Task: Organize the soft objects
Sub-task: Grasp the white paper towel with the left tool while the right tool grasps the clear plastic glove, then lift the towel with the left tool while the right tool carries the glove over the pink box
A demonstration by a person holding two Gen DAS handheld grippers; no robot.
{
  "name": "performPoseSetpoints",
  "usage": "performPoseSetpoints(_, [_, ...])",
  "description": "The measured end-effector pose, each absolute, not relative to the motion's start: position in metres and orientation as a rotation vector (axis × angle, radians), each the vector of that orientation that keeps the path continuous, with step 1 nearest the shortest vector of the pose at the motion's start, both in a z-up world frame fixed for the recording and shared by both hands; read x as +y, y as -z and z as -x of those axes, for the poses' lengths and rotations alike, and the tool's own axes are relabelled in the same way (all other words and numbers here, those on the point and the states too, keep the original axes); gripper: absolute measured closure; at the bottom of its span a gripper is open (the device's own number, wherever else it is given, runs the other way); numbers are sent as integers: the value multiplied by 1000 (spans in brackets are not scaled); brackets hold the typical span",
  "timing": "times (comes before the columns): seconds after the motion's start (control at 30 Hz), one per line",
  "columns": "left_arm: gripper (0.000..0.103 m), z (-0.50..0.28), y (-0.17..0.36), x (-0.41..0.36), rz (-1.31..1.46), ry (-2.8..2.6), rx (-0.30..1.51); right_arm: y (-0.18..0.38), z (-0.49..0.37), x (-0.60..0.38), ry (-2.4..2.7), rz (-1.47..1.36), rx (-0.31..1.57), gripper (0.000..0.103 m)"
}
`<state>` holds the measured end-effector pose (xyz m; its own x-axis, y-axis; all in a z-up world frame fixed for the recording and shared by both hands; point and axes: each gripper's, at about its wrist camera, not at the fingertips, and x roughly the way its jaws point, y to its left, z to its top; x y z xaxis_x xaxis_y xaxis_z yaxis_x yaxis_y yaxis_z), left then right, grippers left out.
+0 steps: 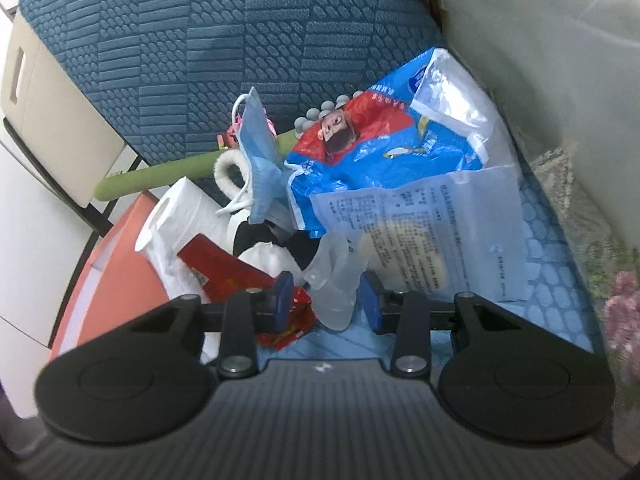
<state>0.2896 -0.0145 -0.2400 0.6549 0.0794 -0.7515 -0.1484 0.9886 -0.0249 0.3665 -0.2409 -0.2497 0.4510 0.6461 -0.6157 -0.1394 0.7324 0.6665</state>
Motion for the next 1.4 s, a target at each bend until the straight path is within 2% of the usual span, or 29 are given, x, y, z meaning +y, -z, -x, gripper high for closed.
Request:
performPoseSetpoints(0.07, [36,-292,245,-14,88,-124,853,253,-370,-237,-517,-579,1005,62])
performPoseSetpoints(0.17, [45,-295,252,-13,80,-129,854,260,-375,-231,-507,-572,1041,70])
performPoseSetpoints(0.27, [52,-297,258,-11,89,-124,864,264,-379,-227,-505,-563,1056,71])
performPoseSetpoints(0.43, [70,-300,264,-3,137,-124,879,264,-380,-221,-504,-555,1048,77])
performPoseSetpoints(0.5, [83,-300,263,-3,138,-121,877,263,-378,-222,-506,-544,1041,78])
performPoseSetpoints(0.6, [91,-299,261,-2,153,-120,879,261,-378,-223,-507,-533,1037,79])
performPoseSetpoints(1.4, [93,-230,206,15,235,-97,839,232,-337,-233,-536,-387,959,79])
